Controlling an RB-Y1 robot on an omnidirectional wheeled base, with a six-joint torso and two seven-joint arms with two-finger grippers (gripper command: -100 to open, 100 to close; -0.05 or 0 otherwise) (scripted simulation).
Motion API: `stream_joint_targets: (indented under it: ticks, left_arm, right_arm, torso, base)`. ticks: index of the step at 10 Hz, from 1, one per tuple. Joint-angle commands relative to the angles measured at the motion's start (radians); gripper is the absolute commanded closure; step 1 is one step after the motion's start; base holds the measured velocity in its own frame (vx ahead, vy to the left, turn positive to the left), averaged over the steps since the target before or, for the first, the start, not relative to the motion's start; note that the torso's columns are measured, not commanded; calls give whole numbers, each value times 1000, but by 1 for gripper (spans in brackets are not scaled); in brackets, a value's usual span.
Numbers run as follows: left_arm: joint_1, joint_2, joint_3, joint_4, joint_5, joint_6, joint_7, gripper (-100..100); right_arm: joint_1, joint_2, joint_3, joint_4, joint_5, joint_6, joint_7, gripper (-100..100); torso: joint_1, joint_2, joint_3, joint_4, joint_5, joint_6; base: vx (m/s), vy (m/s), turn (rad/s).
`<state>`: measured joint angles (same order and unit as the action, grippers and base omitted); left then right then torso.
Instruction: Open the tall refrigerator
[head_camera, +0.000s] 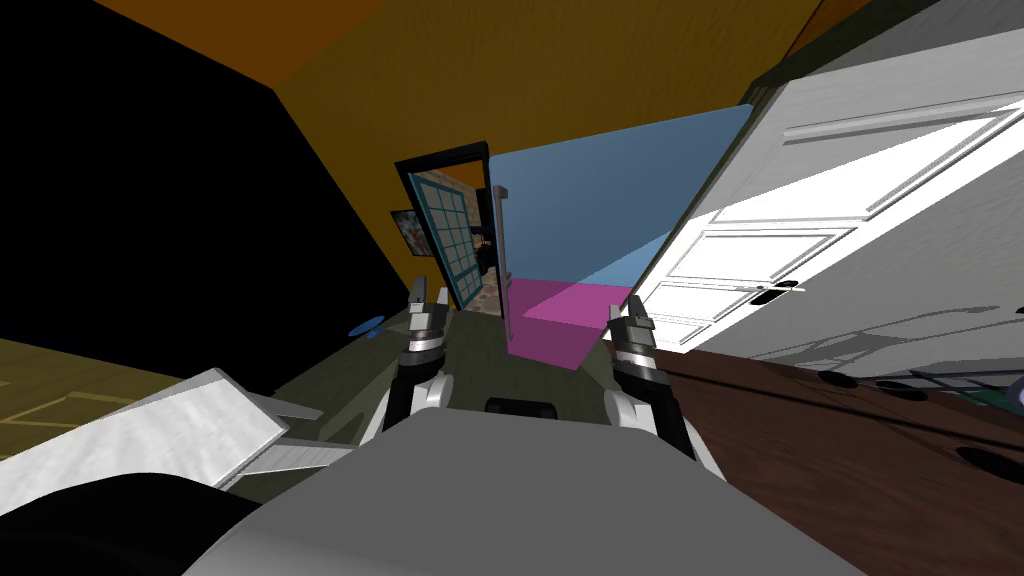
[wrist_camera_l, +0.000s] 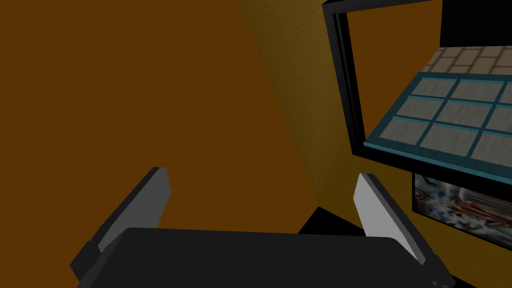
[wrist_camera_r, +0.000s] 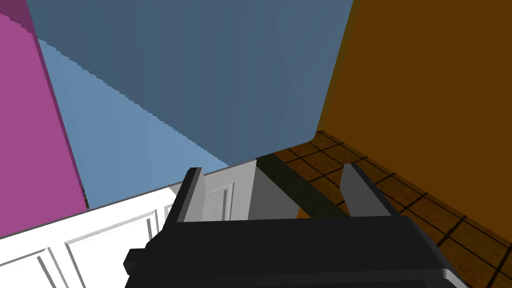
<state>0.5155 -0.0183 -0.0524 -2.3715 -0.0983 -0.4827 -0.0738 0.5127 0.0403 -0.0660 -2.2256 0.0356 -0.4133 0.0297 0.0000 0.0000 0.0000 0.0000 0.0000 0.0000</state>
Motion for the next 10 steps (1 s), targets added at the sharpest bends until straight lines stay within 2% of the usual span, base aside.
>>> stream_joint_targets:
  ticks: [1, 9, 10]
  left_arm:
    - [0, 0, 0, 0, 0, 0, 0, 0]
    - [0, 0, 0, 0, 0, 0, 0, 0]
    - [0, 0, 0, 0, 0, 0, 0, 0]
  right_arm:
    - [0, 0, 0, 0, 0, 0, 0, 0]
    - [0, 0, 0, 0, 0, 0, 0, 0]
    - [-1, -43, -3, 3, 7, 3, 2, -100]
  torso:
    - [0, 40, -82, 41, 0, 0]
    - [0, 618, -1234, 617, 0, 0]
    - [0, 691, -1382, 691, 0, 0]
  base:
    - [0, 0, 0]
    - [0, 0, 0]
    - [12, 20, 1]
